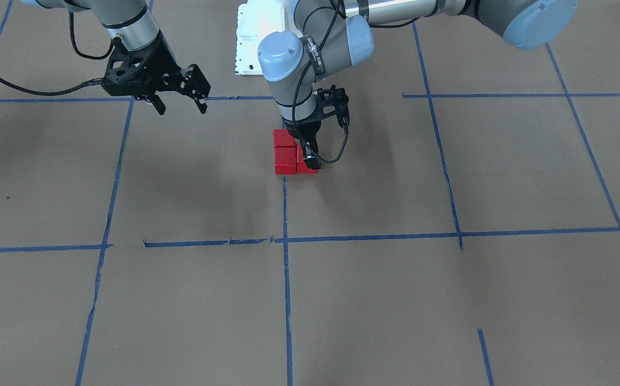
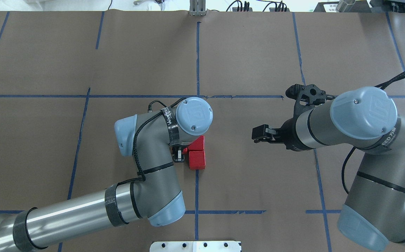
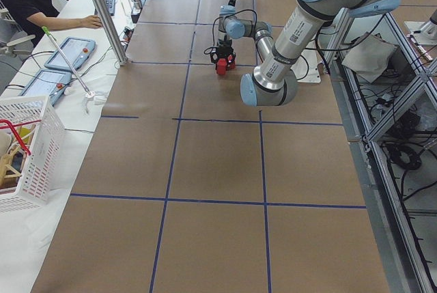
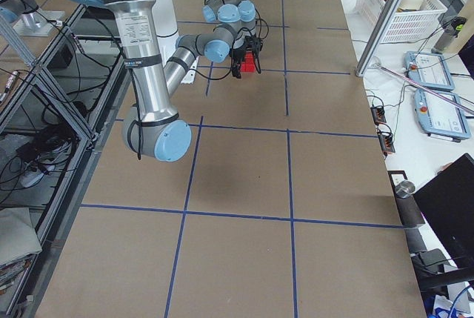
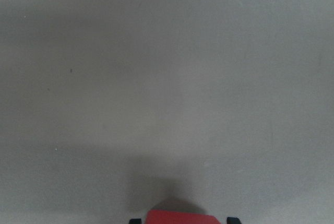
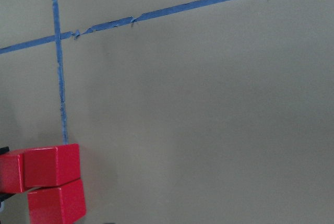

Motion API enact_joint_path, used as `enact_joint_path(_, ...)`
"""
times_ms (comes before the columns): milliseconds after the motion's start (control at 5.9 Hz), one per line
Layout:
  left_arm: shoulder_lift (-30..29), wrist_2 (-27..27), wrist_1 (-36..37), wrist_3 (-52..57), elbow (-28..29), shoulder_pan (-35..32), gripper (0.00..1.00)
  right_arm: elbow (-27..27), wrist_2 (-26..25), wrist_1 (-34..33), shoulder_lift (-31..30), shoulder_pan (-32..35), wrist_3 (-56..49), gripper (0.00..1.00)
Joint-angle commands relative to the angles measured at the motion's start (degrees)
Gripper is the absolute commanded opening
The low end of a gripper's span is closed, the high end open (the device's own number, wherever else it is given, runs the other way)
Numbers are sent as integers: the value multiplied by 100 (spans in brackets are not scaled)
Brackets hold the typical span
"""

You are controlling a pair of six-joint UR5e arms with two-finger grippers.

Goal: Form red blocks into L shape at center
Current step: 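Carry the cube with the left gripper and place it beside the cube pair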

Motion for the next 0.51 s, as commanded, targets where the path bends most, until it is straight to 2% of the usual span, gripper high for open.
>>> enact_joint_path(0, 10, 8, -3, 13, -13, -25, 100, 0, 7, 0, 5, 0, 0, 100)
enact_joint_path(339, -16, 8, -3, 56, -162, -34, 100, 0, 7, 0, 5, 0, 0, 100)
